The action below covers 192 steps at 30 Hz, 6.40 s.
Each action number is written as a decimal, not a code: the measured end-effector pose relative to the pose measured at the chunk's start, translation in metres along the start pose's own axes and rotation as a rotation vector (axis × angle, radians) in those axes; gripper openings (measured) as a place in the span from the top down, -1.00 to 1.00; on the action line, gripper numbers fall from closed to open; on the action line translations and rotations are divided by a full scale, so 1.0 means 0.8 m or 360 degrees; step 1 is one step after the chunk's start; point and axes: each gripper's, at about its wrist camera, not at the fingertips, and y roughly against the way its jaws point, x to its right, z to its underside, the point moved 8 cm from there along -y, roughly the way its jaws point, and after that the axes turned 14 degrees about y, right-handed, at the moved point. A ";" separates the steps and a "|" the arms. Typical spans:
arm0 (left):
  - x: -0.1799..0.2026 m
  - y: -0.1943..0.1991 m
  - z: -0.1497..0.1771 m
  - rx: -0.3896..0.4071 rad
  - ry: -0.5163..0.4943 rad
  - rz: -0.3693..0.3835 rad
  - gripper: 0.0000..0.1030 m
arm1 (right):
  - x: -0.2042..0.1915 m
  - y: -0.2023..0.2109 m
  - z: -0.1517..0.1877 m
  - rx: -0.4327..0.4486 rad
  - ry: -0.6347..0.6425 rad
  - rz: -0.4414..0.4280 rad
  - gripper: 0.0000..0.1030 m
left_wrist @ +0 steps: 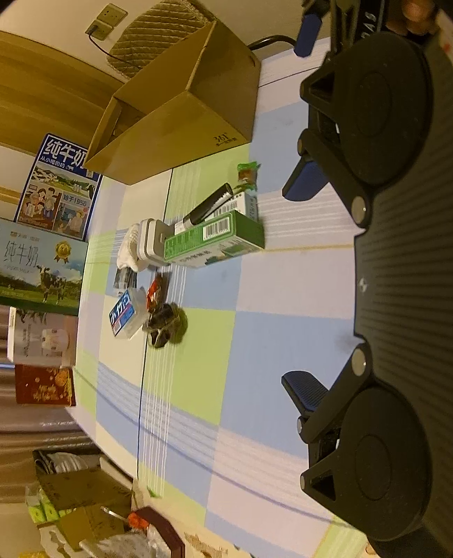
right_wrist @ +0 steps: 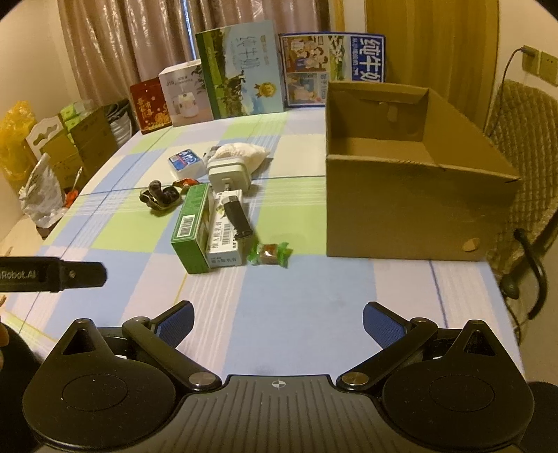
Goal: Organize objects
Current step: 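Move the left tool to the green box while the right tool reaches the green-wrapped candy, then close the left gripper on the green box while the right gripper grasps the green candy, then carry both items over the cardboard box and open both grippers to drop them, then move both open tools back over the table items, then grasp the black lighter with the right gripper while the left tool approaches the dark scrunchie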
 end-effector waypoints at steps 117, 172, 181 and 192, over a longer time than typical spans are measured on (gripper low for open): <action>0.299 -0.082 -0.138 0.0101 -0.0448 0.0460 0.11 | 0.272 -0.016 -0.136 0.0314 -0.0316 0.0253 -0.17; -0.049 -0.058 -0.140 0.0192 -0.0155 0.0005 -0.97 | -0.034 -0.128 -0.123 0.0128 0.0317 -0.0184 -0.36; -0.050 -0.123 -0.155 0.0142 -0.0176 0.0051 -0.97 | -0.021 -0.215 -0.121 -0.0068 0.0362 -0.0261 0.07; -0.053 -0.175 -0.157 0.0101 -0.0209 0.0070 -0.96 | -0.026 -0.236 -0.121 -0.0104 0.0344 -0.0288 0.63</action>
